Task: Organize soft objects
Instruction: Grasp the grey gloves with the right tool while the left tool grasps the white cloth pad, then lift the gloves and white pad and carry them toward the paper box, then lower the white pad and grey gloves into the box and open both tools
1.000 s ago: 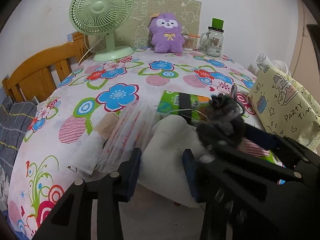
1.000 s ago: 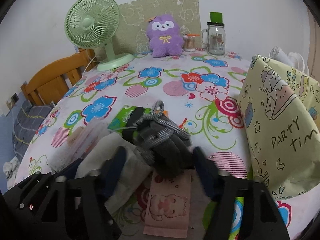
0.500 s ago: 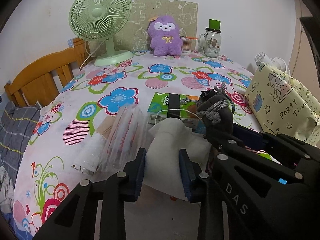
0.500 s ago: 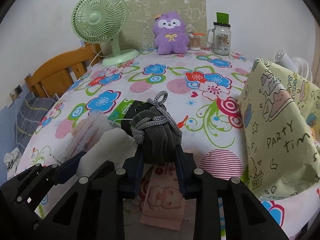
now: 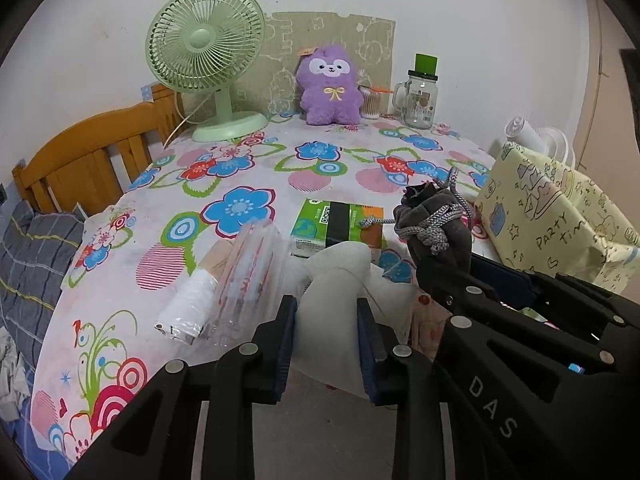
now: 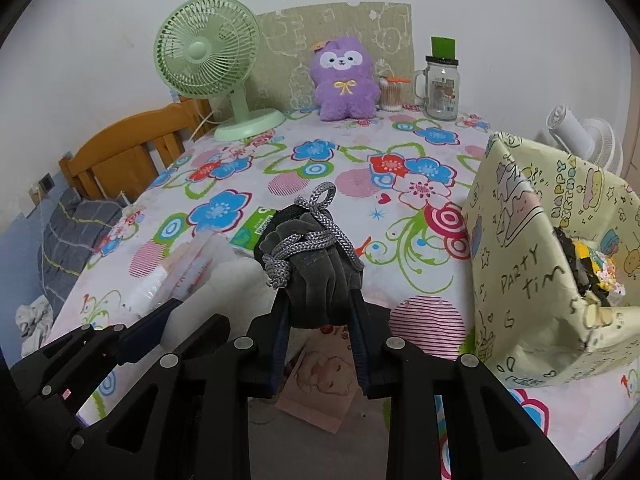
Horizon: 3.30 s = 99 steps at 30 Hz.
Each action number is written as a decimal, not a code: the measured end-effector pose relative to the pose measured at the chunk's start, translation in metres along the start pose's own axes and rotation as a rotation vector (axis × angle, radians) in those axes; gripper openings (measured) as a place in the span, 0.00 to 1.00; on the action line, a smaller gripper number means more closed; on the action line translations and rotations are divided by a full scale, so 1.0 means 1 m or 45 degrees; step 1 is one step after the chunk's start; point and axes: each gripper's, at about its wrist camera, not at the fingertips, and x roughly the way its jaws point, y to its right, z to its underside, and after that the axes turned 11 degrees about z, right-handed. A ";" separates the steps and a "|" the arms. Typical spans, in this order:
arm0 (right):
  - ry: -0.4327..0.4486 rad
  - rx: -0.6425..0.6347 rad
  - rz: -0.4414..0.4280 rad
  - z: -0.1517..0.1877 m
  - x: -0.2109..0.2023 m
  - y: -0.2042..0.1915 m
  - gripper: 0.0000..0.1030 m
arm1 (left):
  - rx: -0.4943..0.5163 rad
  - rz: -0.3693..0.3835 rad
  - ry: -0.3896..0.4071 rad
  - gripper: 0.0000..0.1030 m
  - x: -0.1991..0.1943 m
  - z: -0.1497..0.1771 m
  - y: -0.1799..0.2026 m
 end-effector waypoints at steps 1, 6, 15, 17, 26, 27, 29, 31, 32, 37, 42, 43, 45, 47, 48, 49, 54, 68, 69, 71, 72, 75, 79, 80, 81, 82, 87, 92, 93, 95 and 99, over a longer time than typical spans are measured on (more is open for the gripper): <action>0.004 -0.002 0.000 -0.001 -0.002 0.000 0.30 | 0.001 -0.001 0.005 0.27 -0.002 0.000 0.001; 0.035 -0.004 -0.003 -0.005 -0.014 0.002 0.30 | 0.008 -0.003 0.035 0.26 -0.012 -0.005 0.006; 0.091 -0.009 -0.002 -0.016 -0.040 0.005 0.30 | 0.020 -0.007 0.089 0.26 -0.036 -0.016 0.015; 0.102 -0.009 -0.003 -0.019 -0.045 0.005 0.30 | 0.023 -0.008 0.102 0.26 -0.042 -0.019 0.017; 0.148 -0.006 -0.006 -0.034 -0.069 0.010 0.30 | 0.039 -0.016 0.149 0.26 -0.062 -0.034 0.026; 0.156 -0.008 -0.005 -0.035 -0.071 0.011 0.30 | 0.043 -0.018 0.157 0.26 -0.064 -0.036 0.027; 0.168 -0.011 -0.002 -0.039 -0.077 0.012 0.30 | 0.048 -0.020 0.169 0.26 -0.069 -0.039 0.030; 0.177 -0.011 0.005 -0.042 -0.082 0.014 0.30 | 0.051 -0.021 0.177 0.26 -0.072 -0.041 0.033; 0.178 -0.012 0.008 -0.043 -0.084 0.015 0.30 | 0.050 -0.018 0.179 0.26 -0.074 -0.043 0.034; 0.201 -0.010 0.023 -0.051 -0.094 0.019 0.30 | 0.066 -0.016 0.197 0.26 -0.080 -0.050 0.041; 0.213 0.001 0.029 -0.054 -0.099 0.026 0.30 | 0.080 -0.015 0.204 0.26 -0.082 -0.054 0.049; 0.215 0.001 0.029 -0.054 -0.100 0.028 0.30 | 0.082 -0.014 0.205 0.26 -0.082 -0.055 0.051; 0.216 0.006 0.031 -0.055 -0.101 0.031 0.30 | 0.086 -0.014 0.206 0.26 -0.082 -0.055 0.053; 0.219 0.011 0.034 -0.055 -0.102 0.034 0.30 | 0.090 -0.012 0.208 0.26 -0.081 -0.057 0.058; 0.219 0.014 0.036 -0.055 -0.102 0.037 0.30 | 0.092 -0.011 0.208 0.26 -0.081 -0.057 0.059; 0.219 0.017 0.038 -0.055 -0.102 0.039 0.30 | 0.095 -0.010 0.207 0.26 -0.080 -0.058 0.061; 0.224 0.034 0.054 -0.057 -0.103 0.053 0.30 | 0.110 0.002 0.208 0.26 -0.075 -0.063 0.075; 0.240 0.071 0.102 -0.064 -0.101 0.100 0.30 | 0.158 0.051 0.207 0.26 -0.058 -0.076 0.118; 0.239 0.076 0.106 -0.064 -0.101 0.104 0.30 | 0.162 0.055 0.204 0.26 -0.056 -0.077 0.121; 0.240 0.082 0.113 -0.064 -0.100 0.110 0.30 | 0.171 0.067 0.201 0.26 -0.053 -0.079 0.126; 0.241 0.085 0.116 -0.064 -0.100 0.113 0.30 | 0.175 0.075 0.200 0.26 -0.051 -0.080 0.129; 0.238 0.099 0.124 -0.065 -0.098 0.123 0.30 | 0.188 0.099 0.196 0.26 -0.047 -0.082 0.138; 0.239 0.114 0.146 -0.066 -0.096 0.136 0.30 | 0.208 0.120 0.190 0.26 -0.040 -0.085 0.150; 0.239 0.118 0.151 -0.066 -0.096 0.139 0.30 | 0.215 0.128 0.188 0.26 -0.038 -0.086 0.153; 0.239 0.121 0.156 -0.066 -0.095 0.142 0.30 | 0.218 0.132 0.187 0.26 -0.036 -0.087 0.155; 0.238 0.126 0.162 -0.066 -0.095 0.145 0.30 | 0.222 0.137 0.186 0.26 -0.035 -0.087 0.158; 0.239 0.146 0.187 -0.067 -0.092 0.160 0.30 | 0.245 0.169 0.181 0.26 -0.027 -0.090 0.171; 0.233 0.169 0.217 -0.064 -0.089 0.176 0.30 | 0.268 0.208 0.168 0.26 -0.019 -0.091 0.183; 0.229 0.175 0.224 -0.063 -0.088 0.180 0.30 | 0.273 0.215 0.164 0.26 -0.018 -0.090 0.185; 0.223 0.185 0.233 -0.061 -0.086 0.187 0.30 | 0.283 0.230 0.155 0.26 -0.013 -0.089 0.190; 0.210 0.204 0.248 -0.057 -0.081 0.196 0.30 | 0.301 0.255 0.137 0.26 -0.006 -0.089 0.197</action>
